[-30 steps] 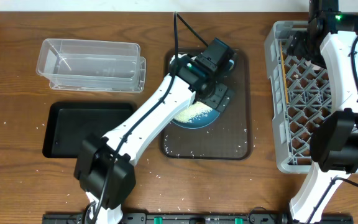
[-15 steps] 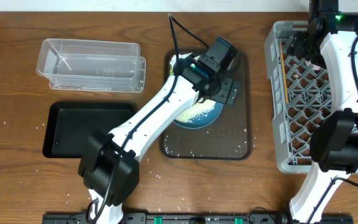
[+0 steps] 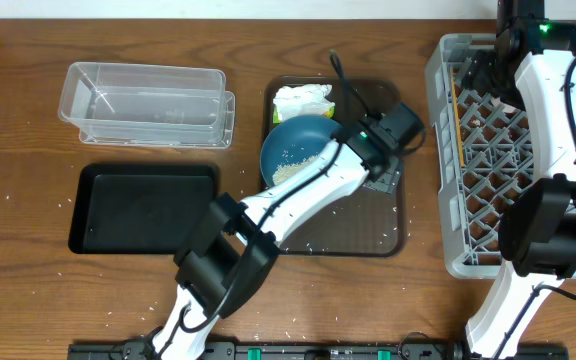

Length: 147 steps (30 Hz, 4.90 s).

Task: Sort waste into correct bins and load items into the dishwasher rack
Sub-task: 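Move the left gripper to the blue plate and grasp its rim, then lift the blue plate with the left gripper, then carry the blue plate over the black tray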

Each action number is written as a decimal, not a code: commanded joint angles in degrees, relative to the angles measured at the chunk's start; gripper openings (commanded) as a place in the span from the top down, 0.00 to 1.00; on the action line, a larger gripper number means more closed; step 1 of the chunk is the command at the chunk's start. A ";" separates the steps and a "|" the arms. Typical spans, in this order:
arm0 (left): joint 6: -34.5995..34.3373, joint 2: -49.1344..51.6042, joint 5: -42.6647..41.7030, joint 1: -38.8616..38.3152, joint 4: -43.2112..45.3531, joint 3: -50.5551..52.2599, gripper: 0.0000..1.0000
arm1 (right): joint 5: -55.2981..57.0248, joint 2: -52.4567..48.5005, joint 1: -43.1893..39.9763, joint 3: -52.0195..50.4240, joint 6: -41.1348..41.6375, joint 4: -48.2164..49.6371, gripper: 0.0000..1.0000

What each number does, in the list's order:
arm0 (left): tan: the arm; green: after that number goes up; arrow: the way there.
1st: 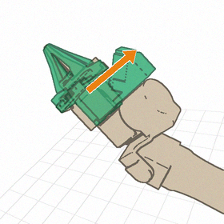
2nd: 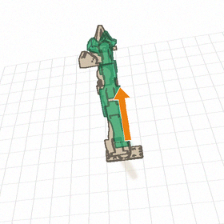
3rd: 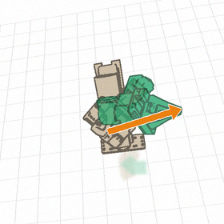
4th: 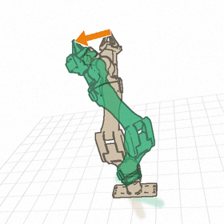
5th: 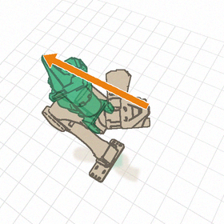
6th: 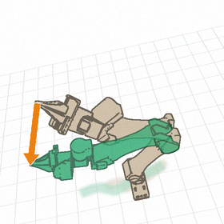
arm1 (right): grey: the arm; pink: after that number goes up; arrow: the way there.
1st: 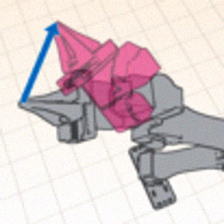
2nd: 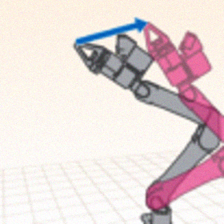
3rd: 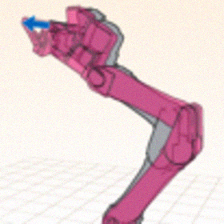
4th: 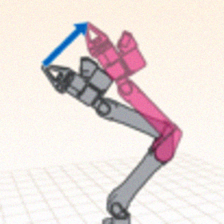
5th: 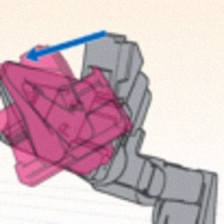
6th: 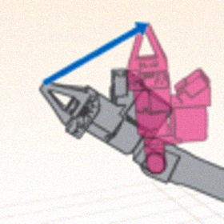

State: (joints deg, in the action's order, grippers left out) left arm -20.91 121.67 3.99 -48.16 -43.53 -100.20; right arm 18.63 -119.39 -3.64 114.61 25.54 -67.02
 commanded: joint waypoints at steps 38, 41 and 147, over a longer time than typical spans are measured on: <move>-2.34 4.57 11.67 -0.59 0.55 1.73 0.64 | 0.42 1.20 -0.04 -0.17 1.01 -0.04 0.01; -2.27 4.57 12.66 -0.57 -0.13 1.73 0.70 | 0.42 1.20 -0.04 -0.17 1.01 -0.04 0.01; -1.77 -24.96 -41.29 54.97 -25.05 2.56 0.94 | 0.42 1.20 -0.04 -0.17 1.01 -0.04 0.01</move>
State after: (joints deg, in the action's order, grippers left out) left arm -25.30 97.30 -31.57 4.71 -67.81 -98.04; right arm 18.63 -119.39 -3.64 114.61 25.54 -67.02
